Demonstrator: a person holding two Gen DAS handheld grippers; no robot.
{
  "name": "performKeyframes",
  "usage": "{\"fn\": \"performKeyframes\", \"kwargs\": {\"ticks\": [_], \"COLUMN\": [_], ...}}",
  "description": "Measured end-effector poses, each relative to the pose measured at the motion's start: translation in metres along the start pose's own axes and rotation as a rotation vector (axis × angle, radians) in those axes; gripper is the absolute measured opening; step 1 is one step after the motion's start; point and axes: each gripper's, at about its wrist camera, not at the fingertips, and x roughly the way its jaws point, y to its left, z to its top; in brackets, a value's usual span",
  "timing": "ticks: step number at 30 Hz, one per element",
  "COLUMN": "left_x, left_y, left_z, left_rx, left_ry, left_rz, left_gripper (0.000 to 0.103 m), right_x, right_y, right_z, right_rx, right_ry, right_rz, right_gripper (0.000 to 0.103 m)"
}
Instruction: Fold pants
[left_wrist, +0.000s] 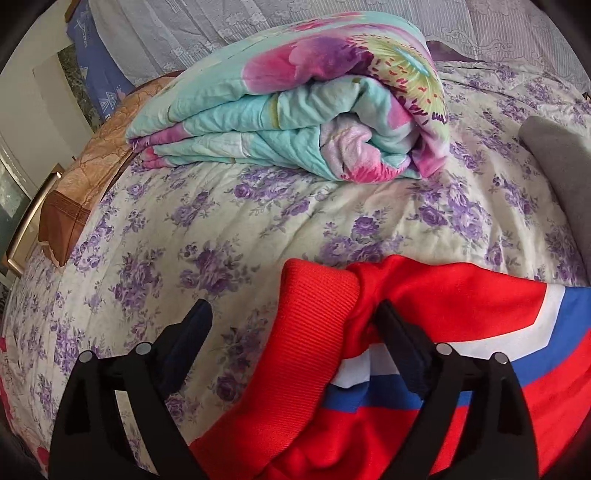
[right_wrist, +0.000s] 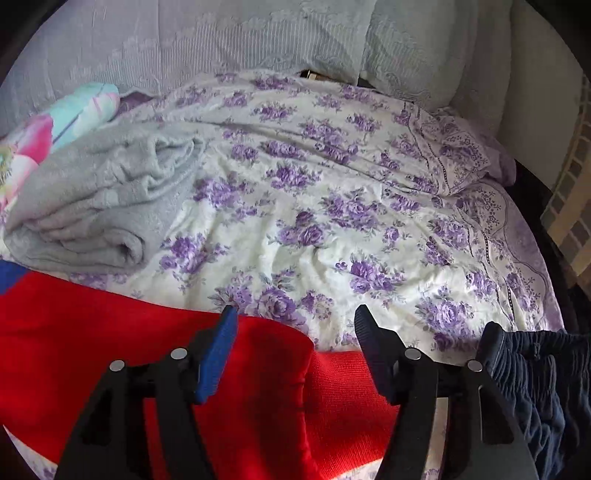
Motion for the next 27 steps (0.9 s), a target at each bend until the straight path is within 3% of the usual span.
{"fn": "performKeyframes", "kwargs": {"ticks": [6,14,20,27], "left_x": [-0.05,-0.138,-0.176,-0.188], "left_y": [0.017,0.033,0.038,0.047], "left_z": [-0.02,-0.084,-0.129,-0.175], "left_rx": [-0.012,0.0,0.014,0.004], "left_ry": [-0.102,-0.255,-0.297,-0.282], "left_rz": [-0.04,-0.085,-0.117,-0.129], "left_gripper": [0.088,0.088,0.089,0.089], "right_x": [-0.084,-0.179,-0.218,-0.243], "right_y": [-0.009,-0.026,-0.029,-0.038], "right_z": [-0.024,-0.098,-0.155,-0.207], "right_rx": [-0.016,0.022,0.044,0.067], "right_ry": [-0.096,-0.117,-0.093,-0.066], "right_rz": [0.142,0.282,0.337,0.344], "right_gripper": [0.077,0.082,0.083,0.083]}}
